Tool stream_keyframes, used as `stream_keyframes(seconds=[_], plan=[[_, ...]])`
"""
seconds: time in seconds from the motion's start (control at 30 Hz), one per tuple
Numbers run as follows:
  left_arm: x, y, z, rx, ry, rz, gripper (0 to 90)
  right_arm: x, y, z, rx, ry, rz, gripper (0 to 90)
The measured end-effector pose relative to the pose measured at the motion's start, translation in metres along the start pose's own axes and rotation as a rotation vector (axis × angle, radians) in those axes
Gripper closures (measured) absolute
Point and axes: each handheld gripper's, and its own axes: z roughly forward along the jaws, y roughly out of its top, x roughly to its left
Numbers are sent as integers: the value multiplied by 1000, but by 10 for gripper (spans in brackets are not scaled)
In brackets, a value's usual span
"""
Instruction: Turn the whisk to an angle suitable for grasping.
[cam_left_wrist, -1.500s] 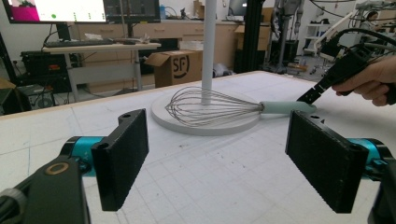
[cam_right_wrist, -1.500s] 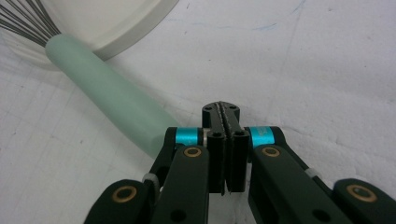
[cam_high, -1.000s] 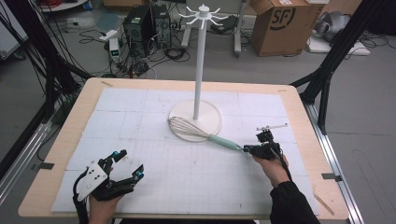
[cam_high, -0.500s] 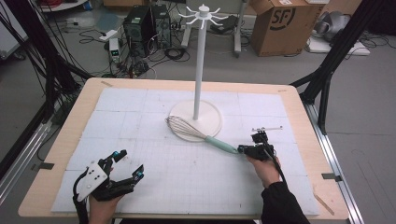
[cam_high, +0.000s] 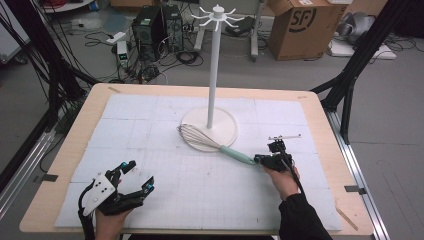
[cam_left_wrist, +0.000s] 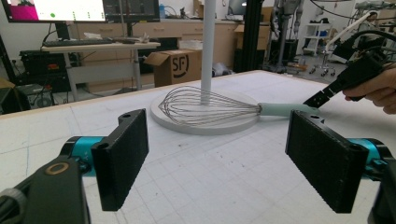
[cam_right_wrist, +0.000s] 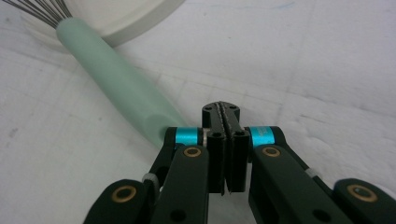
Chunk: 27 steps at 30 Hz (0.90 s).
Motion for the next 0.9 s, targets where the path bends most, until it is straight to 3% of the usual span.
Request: stream_keyframes(seconds=[0.1, 0.2, 0.9], plan=[[1, 0, 0, -3, 1, -4, 218, -4, -2, -7, 17, -24, -18, 897], [0, 0, 1, -2, -2, 0, 218, -7, -5, -12, 20, 8, 10, 898], [0, 0, 0, -3, -1, 0, 218, 13, -4, 4, 15, 60, 12, 897]])
